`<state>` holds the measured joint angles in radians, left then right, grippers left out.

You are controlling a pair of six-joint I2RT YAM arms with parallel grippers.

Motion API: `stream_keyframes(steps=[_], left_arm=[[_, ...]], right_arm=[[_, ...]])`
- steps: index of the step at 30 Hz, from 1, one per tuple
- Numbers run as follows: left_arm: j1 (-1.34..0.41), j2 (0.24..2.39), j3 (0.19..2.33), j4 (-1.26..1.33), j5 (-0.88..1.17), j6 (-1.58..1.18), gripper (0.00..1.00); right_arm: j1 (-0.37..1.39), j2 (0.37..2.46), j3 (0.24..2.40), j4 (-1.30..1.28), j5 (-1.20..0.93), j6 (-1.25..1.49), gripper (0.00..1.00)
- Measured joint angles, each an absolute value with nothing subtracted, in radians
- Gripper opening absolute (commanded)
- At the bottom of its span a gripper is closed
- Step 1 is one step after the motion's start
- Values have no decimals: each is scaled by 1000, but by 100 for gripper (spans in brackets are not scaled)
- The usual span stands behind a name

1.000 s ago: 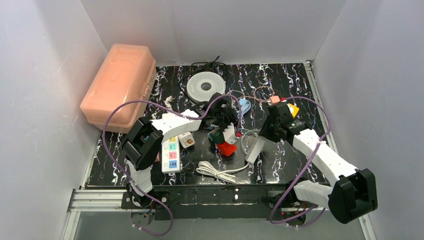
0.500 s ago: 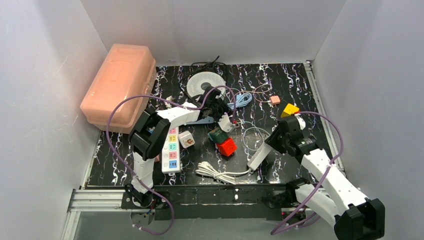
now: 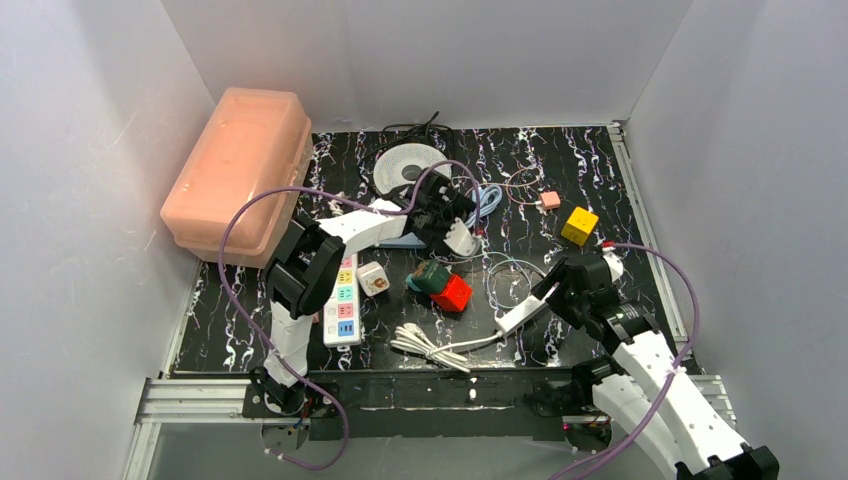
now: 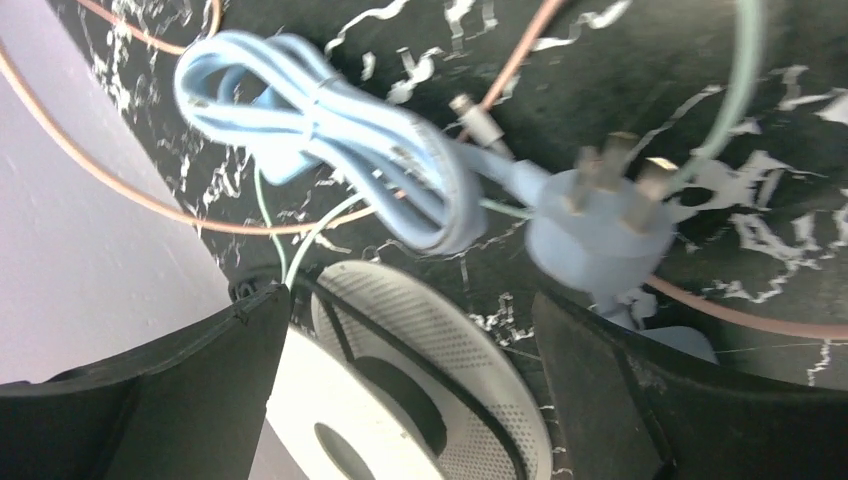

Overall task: Pull the plug off the socket
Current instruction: Place the plug at the center of the board.

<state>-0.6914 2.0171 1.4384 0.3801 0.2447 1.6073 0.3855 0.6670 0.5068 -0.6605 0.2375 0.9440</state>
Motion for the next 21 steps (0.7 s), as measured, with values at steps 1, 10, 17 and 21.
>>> stream_keyframes(steps=[1,10,17,21], left_arm=[[-691,2023,1464,369,237,1580,94],[-691,1955,1606,225,167,1329,98],[-671,1794,1706,-52,128,1088,98],[-614,1663,1795,-228,141,901,98]], right_arm=[[385,652,508,-668,244,944,81],[385,558,641,-787,311,905,84],[392,690,794,-698,146,714,86],[461,804,783,-550,-16,573,87]])
